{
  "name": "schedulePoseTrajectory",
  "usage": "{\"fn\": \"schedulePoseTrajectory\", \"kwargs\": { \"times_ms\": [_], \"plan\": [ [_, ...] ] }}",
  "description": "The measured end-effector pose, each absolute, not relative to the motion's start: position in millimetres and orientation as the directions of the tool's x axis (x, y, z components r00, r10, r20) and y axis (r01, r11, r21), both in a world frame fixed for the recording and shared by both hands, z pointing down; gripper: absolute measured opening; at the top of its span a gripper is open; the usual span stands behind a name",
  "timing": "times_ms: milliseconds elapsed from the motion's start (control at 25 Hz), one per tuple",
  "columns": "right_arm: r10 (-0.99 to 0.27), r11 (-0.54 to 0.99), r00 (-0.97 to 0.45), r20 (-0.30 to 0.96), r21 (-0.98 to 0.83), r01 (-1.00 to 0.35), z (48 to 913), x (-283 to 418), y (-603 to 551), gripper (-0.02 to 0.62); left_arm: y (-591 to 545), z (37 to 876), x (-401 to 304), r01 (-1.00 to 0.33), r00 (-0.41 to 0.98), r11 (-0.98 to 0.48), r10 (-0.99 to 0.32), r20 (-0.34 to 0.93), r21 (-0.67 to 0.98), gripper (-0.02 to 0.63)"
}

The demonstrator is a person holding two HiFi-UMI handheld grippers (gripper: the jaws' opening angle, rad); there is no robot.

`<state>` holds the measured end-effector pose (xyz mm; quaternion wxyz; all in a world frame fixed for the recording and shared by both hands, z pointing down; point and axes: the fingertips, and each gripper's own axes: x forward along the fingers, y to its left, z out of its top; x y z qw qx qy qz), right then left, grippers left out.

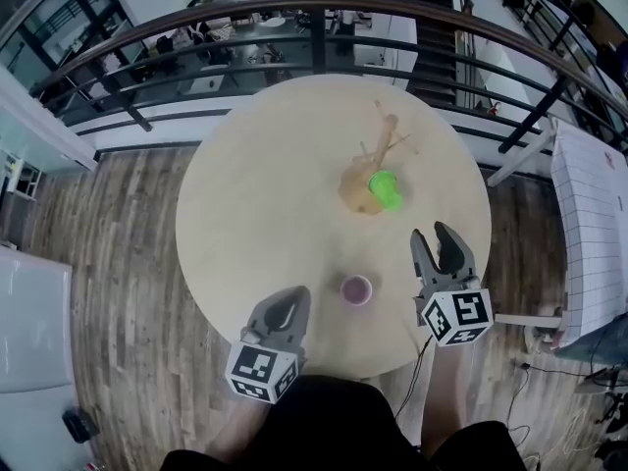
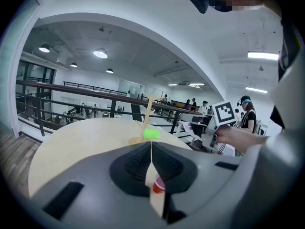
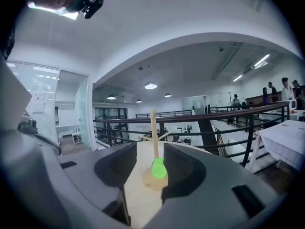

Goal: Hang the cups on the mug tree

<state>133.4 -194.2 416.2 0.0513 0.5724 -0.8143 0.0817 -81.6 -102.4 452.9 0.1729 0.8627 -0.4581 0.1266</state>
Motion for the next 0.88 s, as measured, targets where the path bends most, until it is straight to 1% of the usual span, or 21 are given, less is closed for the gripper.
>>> {"fn": "schedulePoseTrajectory", "kwargs": {
  "times_ms": [120, 240, 320, 440, 880],
  "plan": [
    [-0.938, 0.308, -0.314, 0.145, -0.061, -0.949, 408, 138, -170, 0.121, -100, 455, -78, -0.829, 0.555, -0.527, -0.739, 0.382, 0.186, 0.014],
    [-0.958, 0.238, -0.248, 0.146, -0.082, -0.968, 410, 143, -147, 0.052, -98, 457, -74, -0.822, 0.566, -0.537, -0.729, 0.385, 0.190, 0.014],
    [-0.968, 0.201, -0.214, 0.134, -0.106, -0.974, 409, 144, -130, 0.029, -95, 457, -69, -0.815, 0.575, -0.545, -0.721, 0.386, 0.195, 0.014],
    [-0.971, 0.185, -0.200, 0.129, -0.124, -0.975, 412, 141, -111, 0.012, -92, 457, -62, -0.806, 0.587, -0.558, -0.712, 0.385, 0.197, 0.014],
    [-0.960, 0.191, -0.211, 0.183, -0.121, -0.974, 429, 154, -88, 0.011, -78, 479, -43, -0.780, 0.621, -0.595, -0.693, 0.366, 0.197, 0.014]
  ]
}}
